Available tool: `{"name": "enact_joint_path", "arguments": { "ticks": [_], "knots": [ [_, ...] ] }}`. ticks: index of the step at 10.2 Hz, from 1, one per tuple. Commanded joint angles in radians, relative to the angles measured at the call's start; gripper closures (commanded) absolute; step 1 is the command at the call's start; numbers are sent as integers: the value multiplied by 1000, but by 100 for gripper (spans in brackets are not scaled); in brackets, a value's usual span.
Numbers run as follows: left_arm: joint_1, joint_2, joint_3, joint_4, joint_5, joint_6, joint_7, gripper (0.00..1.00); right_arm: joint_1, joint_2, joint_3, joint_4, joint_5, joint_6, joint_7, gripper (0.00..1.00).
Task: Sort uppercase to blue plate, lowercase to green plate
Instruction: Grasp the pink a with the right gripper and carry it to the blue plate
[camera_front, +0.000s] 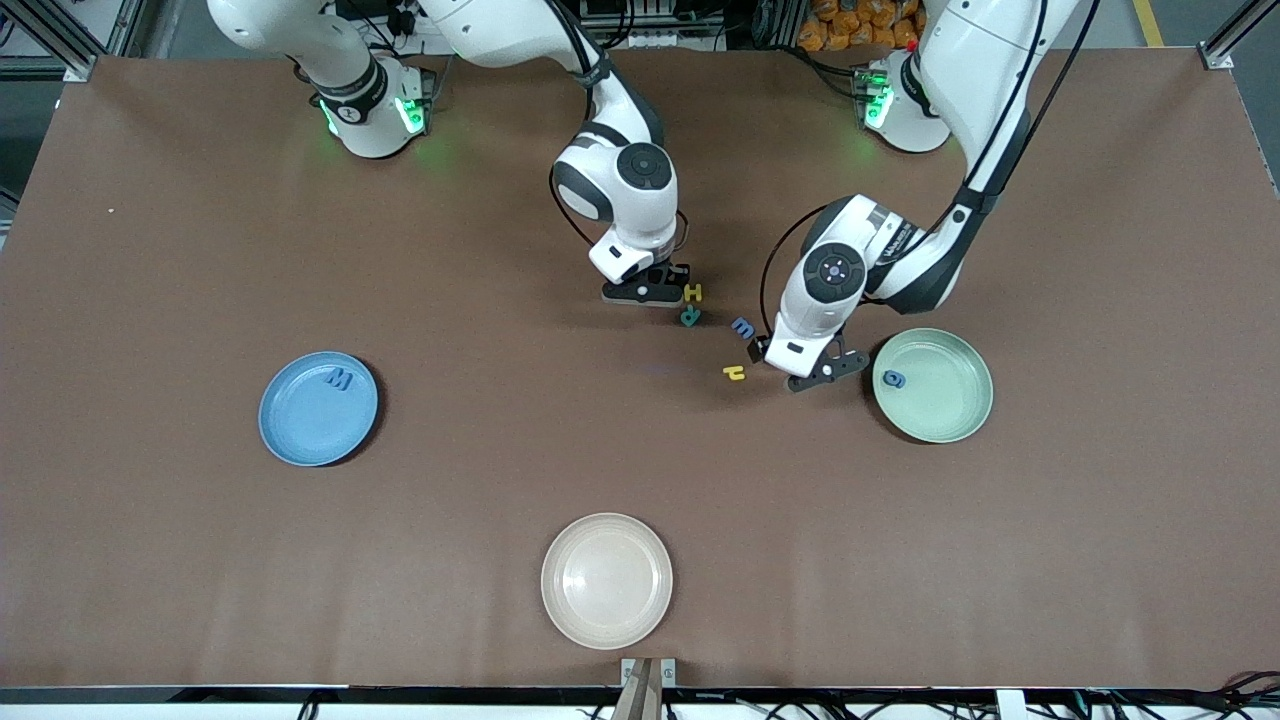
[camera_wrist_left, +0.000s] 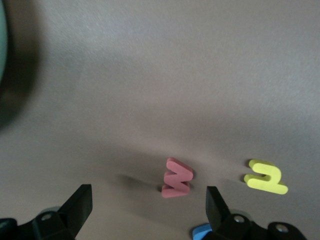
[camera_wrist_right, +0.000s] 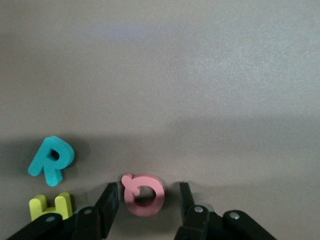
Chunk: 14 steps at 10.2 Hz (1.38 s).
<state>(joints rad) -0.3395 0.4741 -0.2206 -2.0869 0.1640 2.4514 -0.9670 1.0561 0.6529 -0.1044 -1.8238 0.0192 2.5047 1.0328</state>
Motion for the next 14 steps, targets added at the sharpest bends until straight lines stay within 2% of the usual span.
{"name": "enact_joint_path", "arguments": {
  "ticks": [1,2,3,4,8,12,14],
  "knots": [
    [0,-23,-2,-57,54,73,-16,0,-12,19,8,23,-41,0,15,58],
    [0,-22,-2,-64,54,93,-12,0,-12,24,8,23,-41,0,13,73],
    [0,-20,-2,-67,54,104,-3,0,-21,24,8,23,-42,0,9,95],
    [0,-14,0,-65,54,109,-1,0,-39,21,8,30,-41,-3,-6,100],
    [-1,1,0,-65,57,161,1,0,-187,-15,11,50,-30,-67,-207,100],
    [-7,35,0,-53,91,162,1,0,-408,-94,0,75,-39,-381,-579,100],
    [-12,37,0,-50,89,162,1,0,-503,-121,-36,74,-39,-490,-724,100]
  ]
}}
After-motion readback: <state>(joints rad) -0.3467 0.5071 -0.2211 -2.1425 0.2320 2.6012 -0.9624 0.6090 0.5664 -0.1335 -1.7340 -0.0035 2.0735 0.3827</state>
